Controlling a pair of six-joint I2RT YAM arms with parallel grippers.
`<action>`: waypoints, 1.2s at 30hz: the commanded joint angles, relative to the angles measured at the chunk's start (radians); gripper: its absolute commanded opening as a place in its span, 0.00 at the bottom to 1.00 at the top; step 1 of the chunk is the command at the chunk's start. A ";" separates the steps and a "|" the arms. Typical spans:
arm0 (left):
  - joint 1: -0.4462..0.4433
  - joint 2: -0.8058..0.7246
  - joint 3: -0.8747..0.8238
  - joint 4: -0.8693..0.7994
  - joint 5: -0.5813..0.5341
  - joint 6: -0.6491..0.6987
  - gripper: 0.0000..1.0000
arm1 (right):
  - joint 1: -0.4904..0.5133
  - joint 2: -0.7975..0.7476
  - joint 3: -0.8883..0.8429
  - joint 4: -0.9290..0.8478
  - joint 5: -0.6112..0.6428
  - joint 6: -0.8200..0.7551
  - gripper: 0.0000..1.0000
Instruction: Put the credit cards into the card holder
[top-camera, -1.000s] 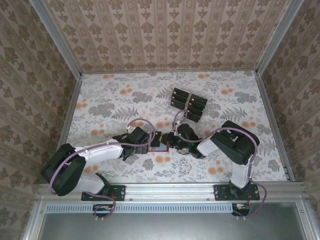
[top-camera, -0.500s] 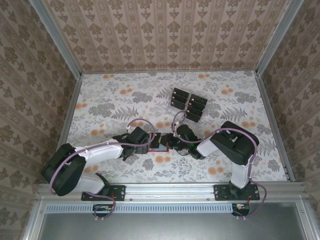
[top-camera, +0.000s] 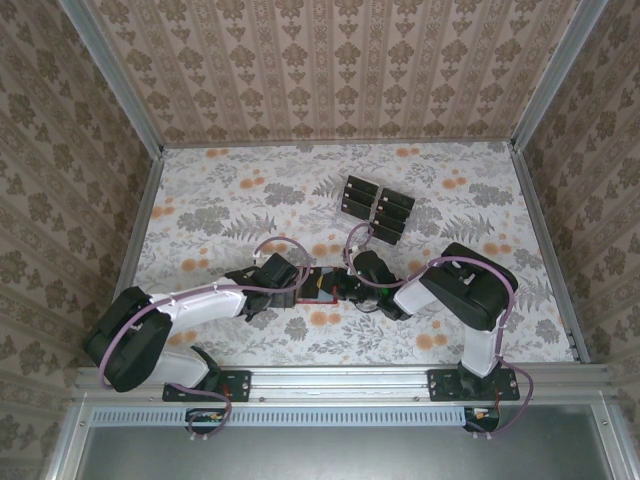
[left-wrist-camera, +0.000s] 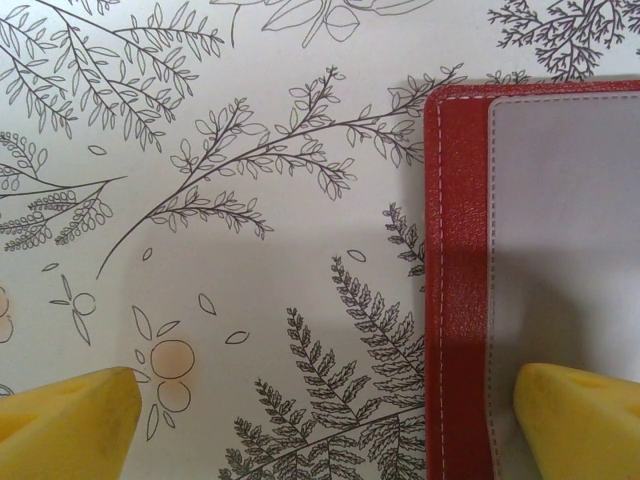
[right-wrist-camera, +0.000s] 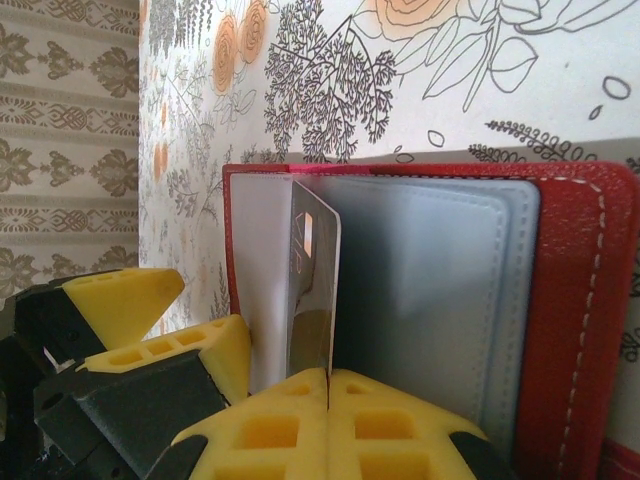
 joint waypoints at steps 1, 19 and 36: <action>0.000 0.023 -0.013 -0.018 -0.017 -0.009 1.00 | 0.012 0.010 0.006 -0.031 -0.031 0.007 0.00; -0.001 0.006 0.001 -0.023 -0.008 -0.011 1.00 | 0.017 0.069 0.094 -0.086 -0.038 -0.004 0.00; 0.086 -0.061 0.093 -0.109 0.002 -0.007 1.00 | 0.006 -0.010 0.133 -0.300 -0.027 -0.084 0.53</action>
